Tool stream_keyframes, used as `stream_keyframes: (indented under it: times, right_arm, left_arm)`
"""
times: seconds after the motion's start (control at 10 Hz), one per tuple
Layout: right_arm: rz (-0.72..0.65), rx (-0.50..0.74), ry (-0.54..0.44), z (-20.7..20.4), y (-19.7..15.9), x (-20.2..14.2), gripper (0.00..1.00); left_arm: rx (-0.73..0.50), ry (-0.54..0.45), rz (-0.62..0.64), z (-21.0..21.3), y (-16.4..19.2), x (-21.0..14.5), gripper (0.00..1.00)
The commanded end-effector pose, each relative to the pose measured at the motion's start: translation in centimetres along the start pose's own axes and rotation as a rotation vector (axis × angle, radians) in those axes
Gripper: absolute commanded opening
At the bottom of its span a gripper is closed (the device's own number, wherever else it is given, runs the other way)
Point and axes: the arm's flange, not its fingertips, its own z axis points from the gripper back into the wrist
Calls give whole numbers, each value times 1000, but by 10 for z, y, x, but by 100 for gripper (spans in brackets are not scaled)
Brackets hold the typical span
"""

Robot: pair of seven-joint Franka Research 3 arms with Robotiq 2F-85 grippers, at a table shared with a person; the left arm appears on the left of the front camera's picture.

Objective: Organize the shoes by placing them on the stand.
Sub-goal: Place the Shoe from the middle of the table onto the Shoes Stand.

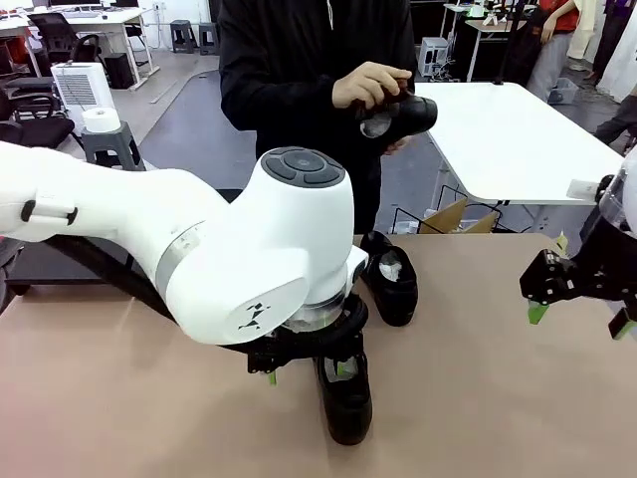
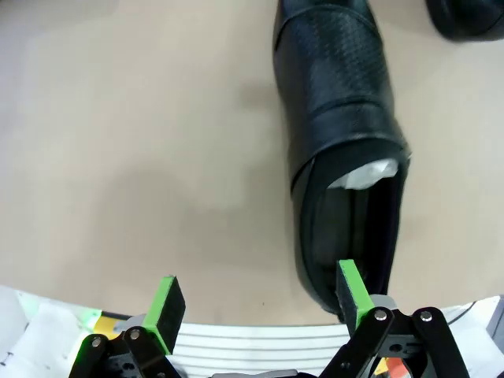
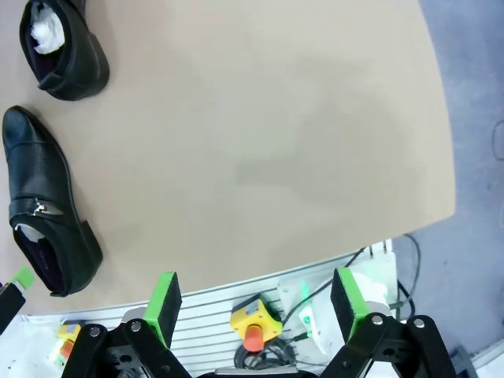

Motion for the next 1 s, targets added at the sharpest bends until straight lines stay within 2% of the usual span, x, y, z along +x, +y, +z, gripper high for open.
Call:
stream_keyframes:
  times: [0.0, 0.3, 0.7, 0.9]
  right_arm:
    - [-26, 18, -7, 0, 1, 4, 100]
    - [-26, 18, -7, 0, 1, 4, 100]
    - [-26, 18, -7, 0, 1, 4, 100]
    - [-26, 18, -7, 0, 1, 4, 100]
  left_arm:
    - [-10, -17, 5, -12, -7, 4, 100]
    - [2, 12, -84, -41, -15, 9, 100]
    - [-24, 27, -94, -58, -17, 13, 100]
    - [-24, 16, -97, -55, -15, 13, 63]
